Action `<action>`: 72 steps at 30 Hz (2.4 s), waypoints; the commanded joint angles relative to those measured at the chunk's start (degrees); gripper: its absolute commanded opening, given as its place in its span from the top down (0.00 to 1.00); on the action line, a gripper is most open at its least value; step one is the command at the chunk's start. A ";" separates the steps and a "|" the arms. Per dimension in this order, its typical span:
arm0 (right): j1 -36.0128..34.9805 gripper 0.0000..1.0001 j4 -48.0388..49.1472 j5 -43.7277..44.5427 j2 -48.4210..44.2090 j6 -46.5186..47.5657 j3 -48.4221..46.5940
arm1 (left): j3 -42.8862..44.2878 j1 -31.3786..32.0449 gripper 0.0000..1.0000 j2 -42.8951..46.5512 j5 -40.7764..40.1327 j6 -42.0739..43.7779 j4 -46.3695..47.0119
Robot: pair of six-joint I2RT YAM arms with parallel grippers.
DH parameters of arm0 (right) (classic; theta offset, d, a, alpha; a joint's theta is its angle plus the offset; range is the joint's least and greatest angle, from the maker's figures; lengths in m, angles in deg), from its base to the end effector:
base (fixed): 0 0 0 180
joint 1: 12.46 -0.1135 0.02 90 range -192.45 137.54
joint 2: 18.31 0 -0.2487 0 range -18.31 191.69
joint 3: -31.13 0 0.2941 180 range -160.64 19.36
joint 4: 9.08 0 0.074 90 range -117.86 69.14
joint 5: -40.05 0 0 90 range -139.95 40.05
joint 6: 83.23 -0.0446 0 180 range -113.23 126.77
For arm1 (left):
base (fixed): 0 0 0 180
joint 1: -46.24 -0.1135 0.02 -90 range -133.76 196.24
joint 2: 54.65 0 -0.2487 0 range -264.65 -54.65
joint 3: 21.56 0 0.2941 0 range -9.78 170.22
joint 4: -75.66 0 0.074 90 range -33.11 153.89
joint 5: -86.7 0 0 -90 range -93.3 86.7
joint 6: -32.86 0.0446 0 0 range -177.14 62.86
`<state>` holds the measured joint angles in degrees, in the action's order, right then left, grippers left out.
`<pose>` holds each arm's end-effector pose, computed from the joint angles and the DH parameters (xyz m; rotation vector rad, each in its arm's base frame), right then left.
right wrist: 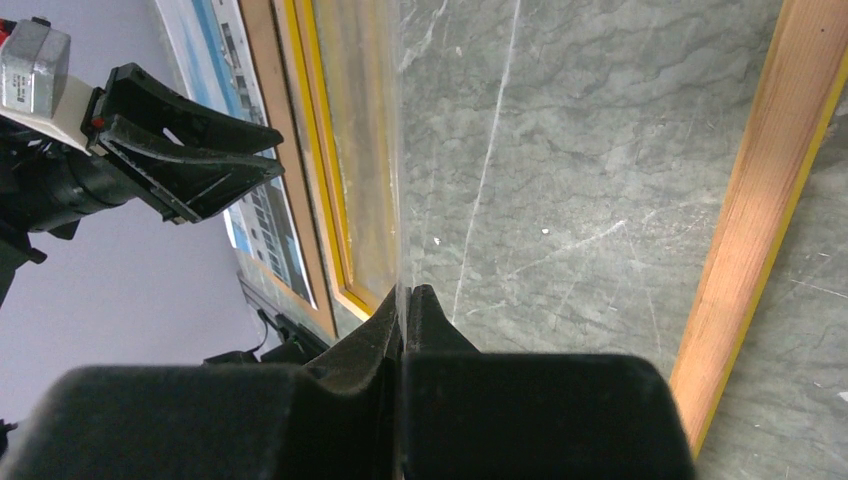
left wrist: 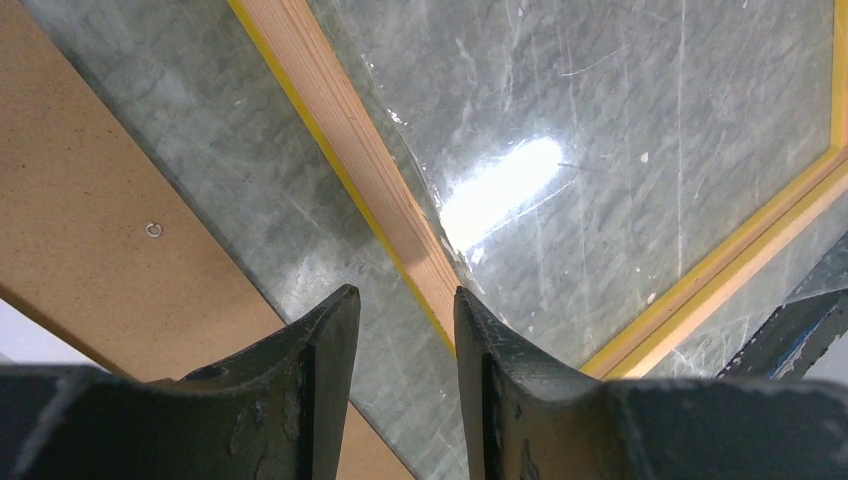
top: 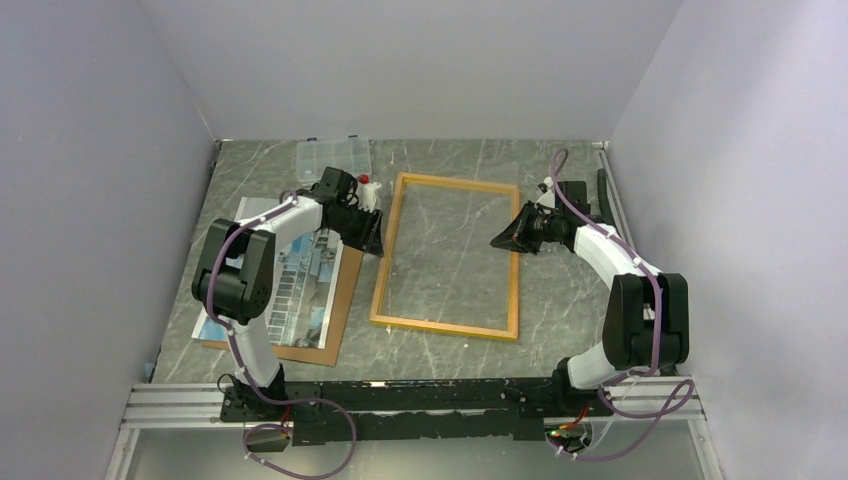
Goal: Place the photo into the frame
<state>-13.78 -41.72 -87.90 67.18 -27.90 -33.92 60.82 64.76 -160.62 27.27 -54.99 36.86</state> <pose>0.3409 0.0353 0.1714 0.4463 2.4987 1.0847 0.3816 -0.1518 0.1353 0.6458 2.5564 -0.8037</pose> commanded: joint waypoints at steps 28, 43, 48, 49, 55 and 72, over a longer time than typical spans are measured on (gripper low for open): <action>-2.03 1.00 17.25 -11.01 -6.74 -13.55 1.07 | 2.12 0.11 0.81 -3.54 2.18 0.06 2.28; -3.16 1.00 10.20 -9.58 -3.88 -4.23 -5.16 | 2.23 0.15 0.84 -3.70 2.02 0.04 2.17; -3.16 1.00 10.67 -10.52 -2.78 -3.68 -5.83 | 2.00 0.11 0.86 -3.80 1.96 -0.20 2.61; -3.15 1.00 11.14 -10.89 -2.64 -3.71 -5.91 | 2.11 0.11 0.87 -3.85 1.93 -0.22 2.45; -3.23 1.00 10.28 -11.74 -2.21 -1.91 -8.08 | 2.19 0.12 0.89 -3.63 1.79 -0.13 2.07; -4.38 1.00 8.67 -8.49 -0.10 -0.26 -8.84 | 2.31 0.14 0.93 -3.55 1.64 -0.33 1.88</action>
<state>-17.41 -34.90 -97.89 66.90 -29.39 -40.50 61.55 64.76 -164.16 28.34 -55.05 37.98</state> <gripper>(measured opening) 0.010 0.071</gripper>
